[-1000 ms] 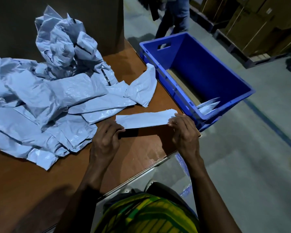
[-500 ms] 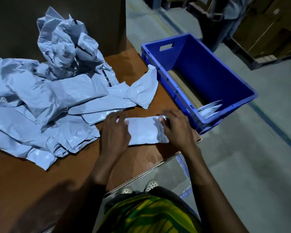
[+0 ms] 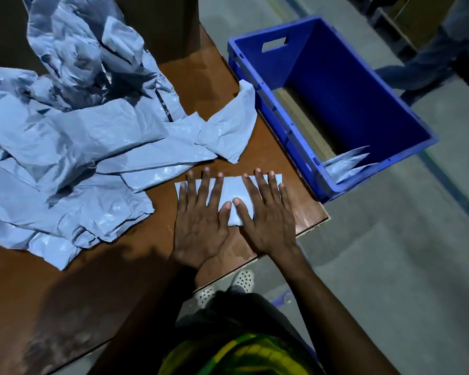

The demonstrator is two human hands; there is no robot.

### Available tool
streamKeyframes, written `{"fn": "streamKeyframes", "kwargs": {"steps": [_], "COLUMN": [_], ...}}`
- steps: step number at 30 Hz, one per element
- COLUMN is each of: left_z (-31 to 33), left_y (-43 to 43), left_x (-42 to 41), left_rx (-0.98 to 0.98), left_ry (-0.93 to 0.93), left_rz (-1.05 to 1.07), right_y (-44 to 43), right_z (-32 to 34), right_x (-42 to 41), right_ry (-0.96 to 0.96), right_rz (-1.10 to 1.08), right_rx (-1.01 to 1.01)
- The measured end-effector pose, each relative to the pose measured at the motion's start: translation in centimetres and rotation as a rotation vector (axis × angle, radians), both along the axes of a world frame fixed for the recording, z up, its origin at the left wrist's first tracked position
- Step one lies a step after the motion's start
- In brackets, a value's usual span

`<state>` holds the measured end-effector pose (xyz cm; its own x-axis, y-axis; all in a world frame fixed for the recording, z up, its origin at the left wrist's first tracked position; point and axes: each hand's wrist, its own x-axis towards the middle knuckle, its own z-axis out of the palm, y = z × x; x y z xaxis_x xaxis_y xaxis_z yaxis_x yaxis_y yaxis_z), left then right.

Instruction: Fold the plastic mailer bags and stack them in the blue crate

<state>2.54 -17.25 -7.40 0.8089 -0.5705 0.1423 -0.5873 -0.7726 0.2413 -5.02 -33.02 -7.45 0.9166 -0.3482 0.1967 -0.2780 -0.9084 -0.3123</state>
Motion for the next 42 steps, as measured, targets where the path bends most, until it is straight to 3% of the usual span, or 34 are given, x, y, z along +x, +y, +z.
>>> {"fn": "streamKeyframes", "kwargs": {"steps": [9,14,17,20,24,37,42], "left_z": [-0.3,-0.8,-0.9,-1.3,-1.4,-0.3,1.8], "left_y": [0.5,2.2,3.5,4.9,5.5,5.2,3.1], "left_x": [-0.6,0.0,-0.4,-1.5,-2.5,-1.5,-0.1], "left_rx": [0.035,-0.095,-0.161,-0.079,-0.037,-0.021,-0.121], "left_ry": [-0.009,0.09,0.127,0.044,-0.015,0.086,0.084], "left_rz": [-0.004,-0.125,-0.038,0.055,0.094,0.09,0.016], "right_y": [0.1,-0.4,0.6,2.2,3.5,3.6,3.4], "right_z": [-0.3,0.0,1.1,2.0,1.3,0.3,1.2], "right_x": [-1.0,-1.3,-0.9,0.4,1.7,1.7,1.7], "right_ry": [0.06,0.125,0.09,0.035,0.082,0.103,0.128], "right_rz": [-0.015,0.016,-0.012,0.083,0.139,0.103,0.135], "right_rx": [-0.015,0.018,0.034,-0.037,0.01,0.049,0.155]}}
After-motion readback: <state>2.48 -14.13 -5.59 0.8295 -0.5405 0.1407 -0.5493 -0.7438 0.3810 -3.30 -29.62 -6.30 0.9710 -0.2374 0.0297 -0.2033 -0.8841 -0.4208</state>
